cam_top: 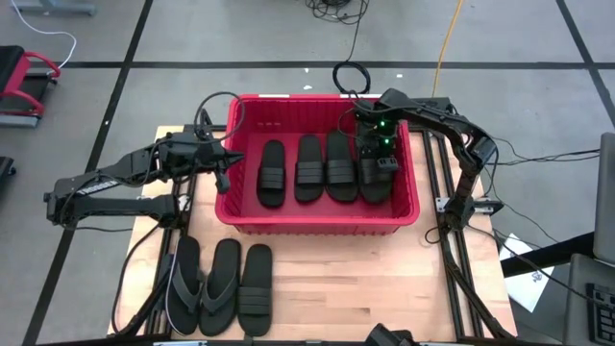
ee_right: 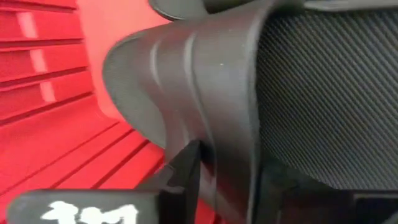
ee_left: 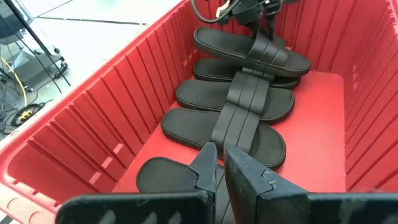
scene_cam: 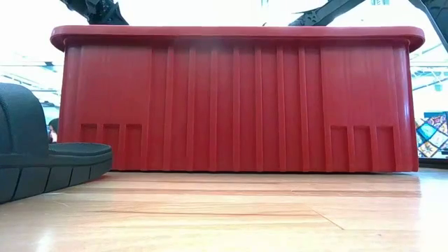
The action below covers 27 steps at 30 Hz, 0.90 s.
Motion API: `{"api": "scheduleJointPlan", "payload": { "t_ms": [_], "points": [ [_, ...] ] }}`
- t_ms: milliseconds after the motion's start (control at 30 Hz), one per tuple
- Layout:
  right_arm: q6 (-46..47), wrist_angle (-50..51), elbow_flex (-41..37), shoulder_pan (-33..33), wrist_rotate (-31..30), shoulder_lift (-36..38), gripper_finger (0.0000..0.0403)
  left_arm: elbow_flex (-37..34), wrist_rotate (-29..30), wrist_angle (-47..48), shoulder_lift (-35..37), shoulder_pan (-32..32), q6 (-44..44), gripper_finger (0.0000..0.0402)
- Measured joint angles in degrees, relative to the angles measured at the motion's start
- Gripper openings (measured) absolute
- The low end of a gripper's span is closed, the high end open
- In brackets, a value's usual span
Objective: Pick and place slides into bin
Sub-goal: Put the black slipper into the red bin
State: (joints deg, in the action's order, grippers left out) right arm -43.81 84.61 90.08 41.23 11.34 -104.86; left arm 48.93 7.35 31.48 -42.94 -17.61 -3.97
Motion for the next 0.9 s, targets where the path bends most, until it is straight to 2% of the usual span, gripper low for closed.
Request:
{"api": "scheduleJointPlan", "payload": {
  "t_ms": [267, 700, 900],
  "points": [
    [3.05, -0.20, 0.02, 0.02, -1.45, 1.05, 0.0120, 0.00, 0.00, -0.02, 0.00, 0.00, -0.02, 0.0026],
    [4.61, -9.61, 0.02, 0.07, -1.57, 8.97, 0.0121, 0.00, -2.47, -0.35, 0.00, 0.04, -0.45, 0.0026],
    [3.82, -9.48, 0.07, 0.05, -2.42, 8.73, 0.0121, 0.00, -2.56, -0.41, 0.00, 0.01, -0.45, 0.0026]
  ]
}}
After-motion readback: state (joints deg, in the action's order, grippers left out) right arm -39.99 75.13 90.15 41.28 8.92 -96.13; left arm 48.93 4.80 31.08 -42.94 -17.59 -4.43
